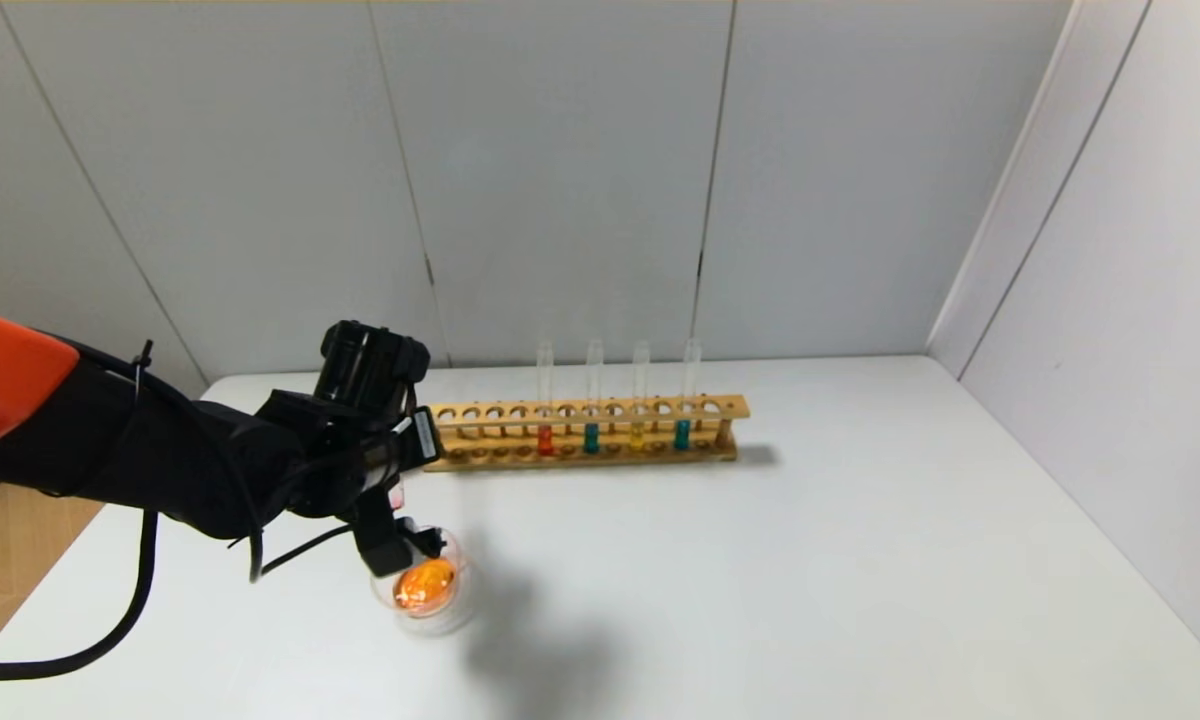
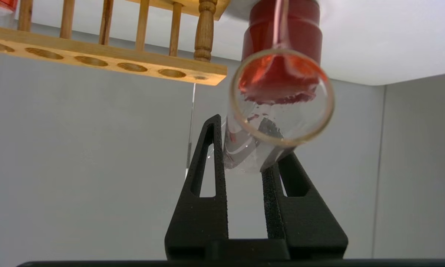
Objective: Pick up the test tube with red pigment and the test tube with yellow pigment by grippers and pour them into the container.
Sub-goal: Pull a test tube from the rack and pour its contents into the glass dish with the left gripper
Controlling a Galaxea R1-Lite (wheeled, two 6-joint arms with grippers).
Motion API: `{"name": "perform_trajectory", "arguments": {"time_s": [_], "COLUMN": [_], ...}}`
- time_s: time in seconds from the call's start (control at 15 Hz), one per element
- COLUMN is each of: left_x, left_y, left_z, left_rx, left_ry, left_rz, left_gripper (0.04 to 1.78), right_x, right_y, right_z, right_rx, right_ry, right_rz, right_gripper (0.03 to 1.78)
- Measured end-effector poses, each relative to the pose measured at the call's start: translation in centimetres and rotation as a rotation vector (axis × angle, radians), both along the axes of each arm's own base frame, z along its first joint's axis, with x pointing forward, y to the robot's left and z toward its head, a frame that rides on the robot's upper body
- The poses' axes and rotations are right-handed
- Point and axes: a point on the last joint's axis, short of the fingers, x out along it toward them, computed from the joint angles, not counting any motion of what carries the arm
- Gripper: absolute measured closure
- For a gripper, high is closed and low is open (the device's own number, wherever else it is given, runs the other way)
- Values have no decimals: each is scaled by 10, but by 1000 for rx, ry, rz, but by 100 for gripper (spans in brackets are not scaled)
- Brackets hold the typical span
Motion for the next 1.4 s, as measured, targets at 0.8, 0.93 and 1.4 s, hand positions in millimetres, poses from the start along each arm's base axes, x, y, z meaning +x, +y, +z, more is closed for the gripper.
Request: {"name": "perform_trajectory", "arguments": {"time_s": [0.8,0.93,1.4], "left_x": [-3,-4,-8], "left_y": [1,2,4], "left_z": [5,6,9], "left_rx": [-6,-7,-12], "left_ry": [-14,-17,-22], "left_rz": [1,2,3], "left_gripper": [150,150,150], "right_x": [0,0,0], "right_y": [0,0,0], "right_z": [0,0,0], "right_rx": [0,0,0], "right_ry": [0,0,0], "right_rz": [0,0,0], "right_gripper": [6,6,6]}}
